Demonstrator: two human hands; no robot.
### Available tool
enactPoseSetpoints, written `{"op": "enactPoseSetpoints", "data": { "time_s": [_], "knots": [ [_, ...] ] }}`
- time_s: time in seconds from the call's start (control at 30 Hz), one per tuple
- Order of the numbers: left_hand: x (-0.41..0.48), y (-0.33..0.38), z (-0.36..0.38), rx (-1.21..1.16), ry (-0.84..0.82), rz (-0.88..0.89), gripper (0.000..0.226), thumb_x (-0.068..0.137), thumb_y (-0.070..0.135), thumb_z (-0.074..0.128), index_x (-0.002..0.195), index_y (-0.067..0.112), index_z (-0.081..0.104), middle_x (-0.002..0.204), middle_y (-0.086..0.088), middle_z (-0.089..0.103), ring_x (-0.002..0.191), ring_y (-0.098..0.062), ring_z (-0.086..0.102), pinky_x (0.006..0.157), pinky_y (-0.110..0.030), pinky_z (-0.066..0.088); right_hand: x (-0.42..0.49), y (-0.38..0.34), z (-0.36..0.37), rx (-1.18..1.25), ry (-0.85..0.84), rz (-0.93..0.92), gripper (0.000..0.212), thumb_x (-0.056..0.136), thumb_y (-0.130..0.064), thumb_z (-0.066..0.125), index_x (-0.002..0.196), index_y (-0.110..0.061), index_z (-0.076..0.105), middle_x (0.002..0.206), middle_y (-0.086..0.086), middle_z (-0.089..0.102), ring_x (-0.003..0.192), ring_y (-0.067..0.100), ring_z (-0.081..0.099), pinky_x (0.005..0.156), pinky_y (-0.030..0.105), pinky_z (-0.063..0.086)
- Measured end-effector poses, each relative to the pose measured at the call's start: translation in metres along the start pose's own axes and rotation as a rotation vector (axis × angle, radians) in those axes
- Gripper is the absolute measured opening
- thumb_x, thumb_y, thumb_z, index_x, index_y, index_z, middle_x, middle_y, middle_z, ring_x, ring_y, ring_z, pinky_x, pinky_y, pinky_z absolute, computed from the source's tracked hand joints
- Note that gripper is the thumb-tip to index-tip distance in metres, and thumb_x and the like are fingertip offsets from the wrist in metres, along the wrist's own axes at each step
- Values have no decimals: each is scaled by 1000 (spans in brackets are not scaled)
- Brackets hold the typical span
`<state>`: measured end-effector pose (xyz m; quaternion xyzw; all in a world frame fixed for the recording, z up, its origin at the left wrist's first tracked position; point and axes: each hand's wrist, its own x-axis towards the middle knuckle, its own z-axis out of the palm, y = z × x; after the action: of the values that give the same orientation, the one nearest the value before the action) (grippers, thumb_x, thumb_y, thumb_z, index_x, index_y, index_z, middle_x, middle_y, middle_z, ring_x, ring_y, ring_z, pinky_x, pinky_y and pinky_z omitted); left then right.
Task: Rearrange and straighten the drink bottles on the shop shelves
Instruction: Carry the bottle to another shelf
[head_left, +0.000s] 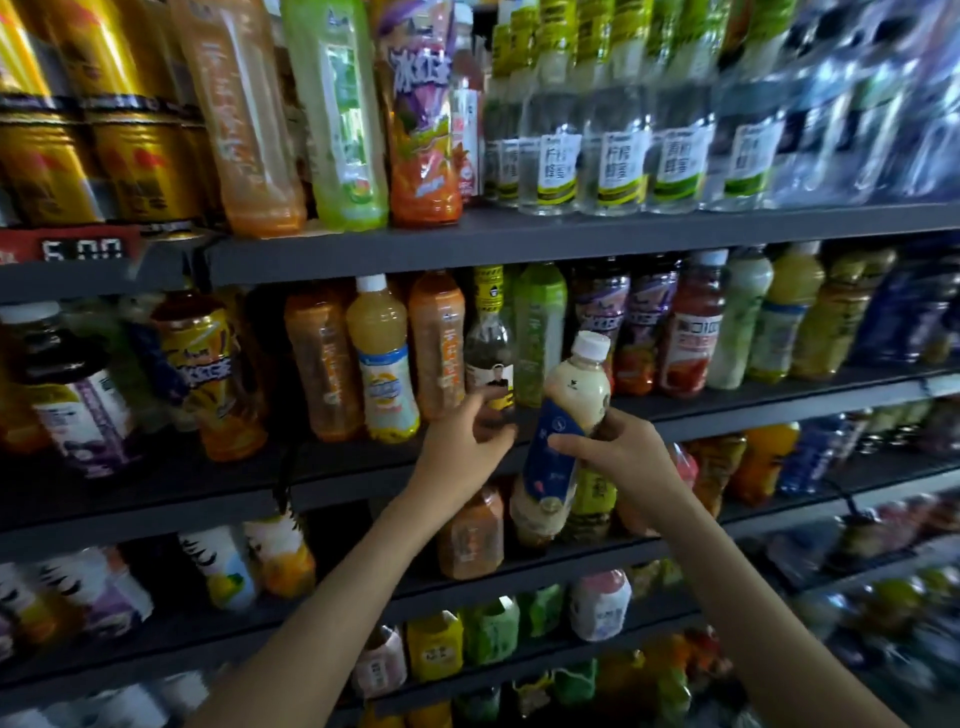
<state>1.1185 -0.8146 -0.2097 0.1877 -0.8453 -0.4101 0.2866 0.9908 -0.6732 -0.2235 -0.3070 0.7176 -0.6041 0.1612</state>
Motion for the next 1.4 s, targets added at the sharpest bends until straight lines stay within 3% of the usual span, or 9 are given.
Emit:
{"op": "enactPoseSetpoints", "data": {
  "time_s": [0.23, 0.43, 0.53, 0.7, 0.77, 0.9, 1.03, 1.17, 1.4],
  "knots": [
    [26, 31, 67, 41, 1, 23, 38, 91, 26, 60, 128, 30, 50, 95, 13, 62, 80, -2, 61, 67, -19, 51, 16, 18, -82, 48, 157, 0, 24, 68, -28, 83, 89, -22, 71, 84, -7, 74, 85, 11, 70, 79, 36, 57],
    [64, 73, 166, 133, 164, 94, 40, 91, 21, 60, 130, 25, 52, 97, 5, 67, 69, -6, 61, 60, -18, 48, 45, 45, -178, -117, 137, -49, 28, 68, -34, 83, 90, -27, 66, 83, -8, 72, 79, 5, 67, 68, 28, 55],
    [87, 93, 214, 175, 287, 125, 45, 89, 19, 62, 132, 20, 51, 115, 2, 64, 89, -13, 63, 71, -13, 42, 65, 53, -228, -148, 102, -70, 29, 69, -34, 82, 89, -21, 67, 77, -2, 70, 72, 9, 66, 65, 31, 53],
    [115, 115, 261, 197, 413, 205, 48, 86, 13, 64, 132, 12, 49, 125, -5, 55, 108, -18, 59, 90, -24, 47, 94, 58, -287, -57, 79, -144, 22, 73, -29, 79, 86, -16, 67, 70, -2, 69, 70, 7, 67, 58, 29, 52],
    [121, 127, 270, 242, 423, 238, 47, 86, 11, 63, 131, 11, 50, 125, -6, 55, 108, -20, 59, 89, -27, 49, 102, 62, -301, -22, 80, -143, 29, 72, -33, 79, 92, -14, 67, 83, 9, 71, 82, 21, 69, 71, 46, 57],
    [133, 142, 284, 340, 402, 281, 50, 85, 10, 64, 132, 7, 48, 128, -10, 53, 112, -28, 56, 88, -37, 52, 111, 67, -316, 29, 96, -150, 51, 69, -44, 77, 96, -3, 64, 90, 20, 69, 85, 29, 68, 75, 55, 55],
    [143, 155, 292, 499, 347, 162, 59, 88, 22, 62, 141, 13, 37, 136, -10, 42, 111, -29, 55, 81, -37, 49, 114, 73, -323, 79, 169, -153, 53, 68, -46, 77, 90, -1, 62, 84, 18, 67, 82, 30, 68, 70, 54, 54],
    [149, 162, 304, 522, 290, 227, 49, 90, 23, 60, 135, 13, 42, 130, -7, 46, 107, -25, 57, 76, -29, 47, 112, 75, -333, 105, 217, -159, 28, 74, -31, 77, 88, -10, 63, 80, 9, 69, 80, 25, 69, 67, 46, 57],
    [163, 168, 321, 466, 319, 294, 48, 89, 19, 61, 133, 7, 46, 128, -12, 52, 107, -29, 58, 81, -33, 49, 124, 79, -362, 46, 241, -167, 38, 70, -38, 79, 93, -11, 63, 86, 13, 69, 81, 25, 69, 74, 47, 57]
  ]
}}
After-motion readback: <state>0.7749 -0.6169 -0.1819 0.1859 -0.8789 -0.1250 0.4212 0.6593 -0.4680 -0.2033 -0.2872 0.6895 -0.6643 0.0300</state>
